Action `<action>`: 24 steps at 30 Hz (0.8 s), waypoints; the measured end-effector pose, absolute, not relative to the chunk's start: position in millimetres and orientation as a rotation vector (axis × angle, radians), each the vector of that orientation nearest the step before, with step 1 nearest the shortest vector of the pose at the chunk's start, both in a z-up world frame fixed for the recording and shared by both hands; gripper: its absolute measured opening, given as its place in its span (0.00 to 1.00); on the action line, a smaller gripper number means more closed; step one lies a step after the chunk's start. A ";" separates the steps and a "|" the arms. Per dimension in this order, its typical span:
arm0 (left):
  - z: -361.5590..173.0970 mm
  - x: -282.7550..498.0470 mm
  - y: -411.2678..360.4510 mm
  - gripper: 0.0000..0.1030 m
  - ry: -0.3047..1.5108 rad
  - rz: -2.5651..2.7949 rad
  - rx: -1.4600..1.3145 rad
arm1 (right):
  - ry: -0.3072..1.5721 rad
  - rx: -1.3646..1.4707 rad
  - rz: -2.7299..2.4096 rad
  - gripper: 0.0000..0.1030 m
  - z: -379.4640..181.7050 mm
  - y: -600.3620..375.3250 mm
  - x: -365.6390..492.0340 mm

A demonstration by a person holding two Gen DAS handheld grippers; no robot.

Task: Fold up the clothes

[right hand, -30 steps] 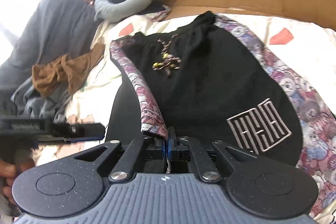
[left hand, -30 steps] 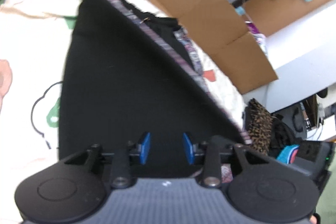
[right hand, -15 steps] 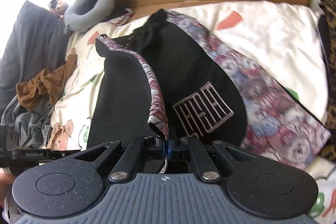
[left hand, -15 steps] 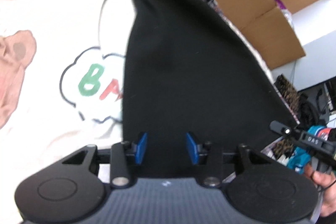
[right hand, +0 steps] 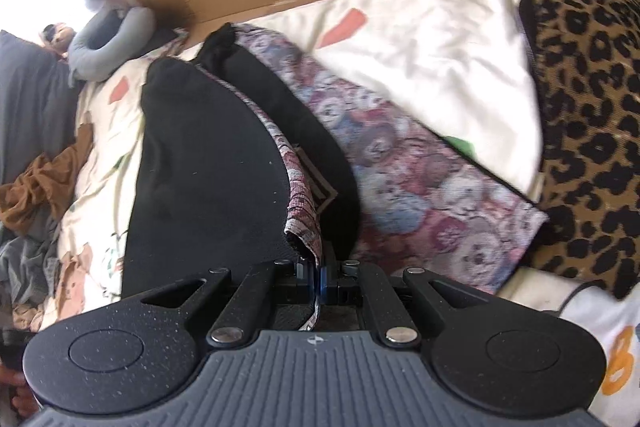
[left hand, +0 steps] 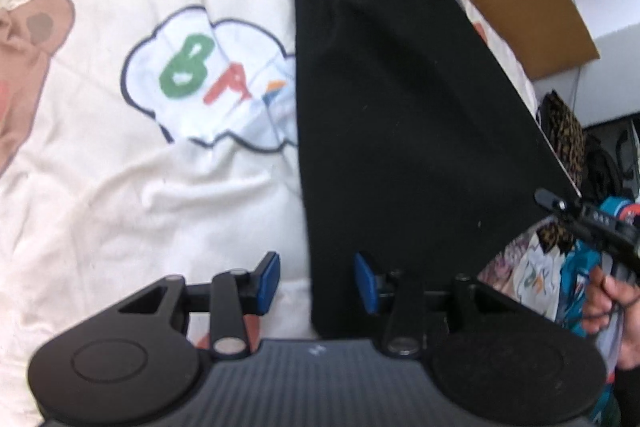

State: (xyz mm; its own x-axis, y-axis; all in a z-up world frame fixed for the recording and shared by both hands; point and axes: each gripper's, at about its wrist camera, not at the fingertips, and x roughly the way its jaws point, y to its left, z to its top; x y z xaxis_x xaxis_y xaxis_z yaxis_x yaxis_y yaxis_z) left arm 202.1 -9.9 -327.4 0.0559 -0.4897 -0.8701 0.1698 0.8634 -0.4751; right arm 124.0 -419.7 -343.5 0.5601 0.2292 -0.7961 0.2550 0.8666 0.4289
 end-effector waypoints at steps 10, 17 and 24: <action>-340.2 205.8 -11.6 0.43 1.536 -0.597 -0.292 | 1.051 0.575 -0.112 0.04 -373.7 -433.9 123.2; -353.6 186.8 -18.1 0.43 1.602 -0.629 -0.368 | 1.027 0.610 -0.111 0.17 -377.5 -441.2 120.8; -373.5 182.6 -14.0 0.31 1.621 -0.650 -0.567 | 0.995 0.639 -0.134 0.17 -379.5 -447.2 123.6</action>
